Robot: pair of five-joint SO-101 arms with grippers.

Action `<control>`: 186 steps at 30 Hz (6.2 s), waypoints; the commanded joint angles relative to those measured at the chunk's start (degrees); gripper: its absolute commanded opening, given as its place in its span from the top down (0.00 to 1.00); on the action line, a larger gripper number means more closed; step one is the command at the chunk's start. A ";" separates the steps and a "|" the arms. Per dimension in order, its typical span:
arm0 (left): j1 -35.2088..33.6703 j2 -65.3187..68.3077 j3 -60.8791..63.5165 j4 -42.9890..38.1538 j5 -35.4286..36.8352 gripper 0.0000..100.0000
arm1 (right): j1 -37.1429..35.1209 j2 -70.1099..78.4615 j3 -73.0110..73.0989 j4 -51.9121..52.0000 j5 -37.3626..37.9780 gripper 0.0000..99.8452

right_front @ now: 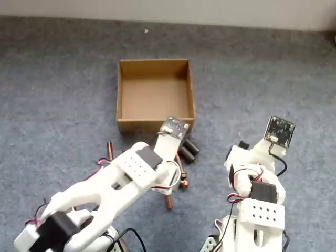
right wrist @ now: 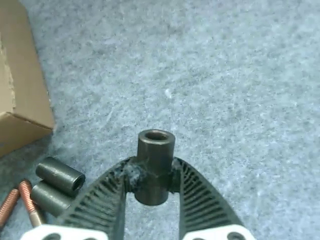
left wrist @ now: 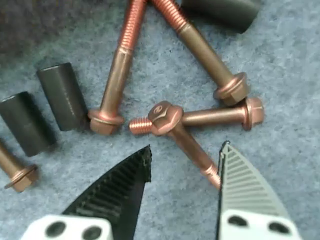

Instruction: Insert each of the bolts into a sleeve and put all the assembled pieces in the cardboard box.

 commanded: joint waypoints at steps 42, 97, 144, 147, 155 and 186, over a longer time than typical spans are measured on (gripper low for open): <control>-9.36 -39.16 5.32 -3.60 -12.66 1.00 | -5.76 -1.71 -1.63 -1.27 -0.44 1.00; -17.19 -85.05 15.16 -12.48 -6.86 0.99 | -54.46 -37.85 14.81 -21.32 18.20 1.00; -9.89 -85.23 19.30 2.02 -15.03 0.79 | -48.40 -38.20 14.81 -21.58 18.02 1.00; -10.15 -85.23 18.86 2.37 -15.12 0.79 | -45.05 -38.20 14.90 -21.58 17.85 1.00; -24.40 -85.23 19.38 -2.02 -15.12 0.80 | -34.24 -38.20 19.12 -21.41 17.76 1.00; -44.26 -85.23 46.20 -2.37 -26.11 0.99 | -31.96 -35.21 11.12 -15.16 17.76 1.00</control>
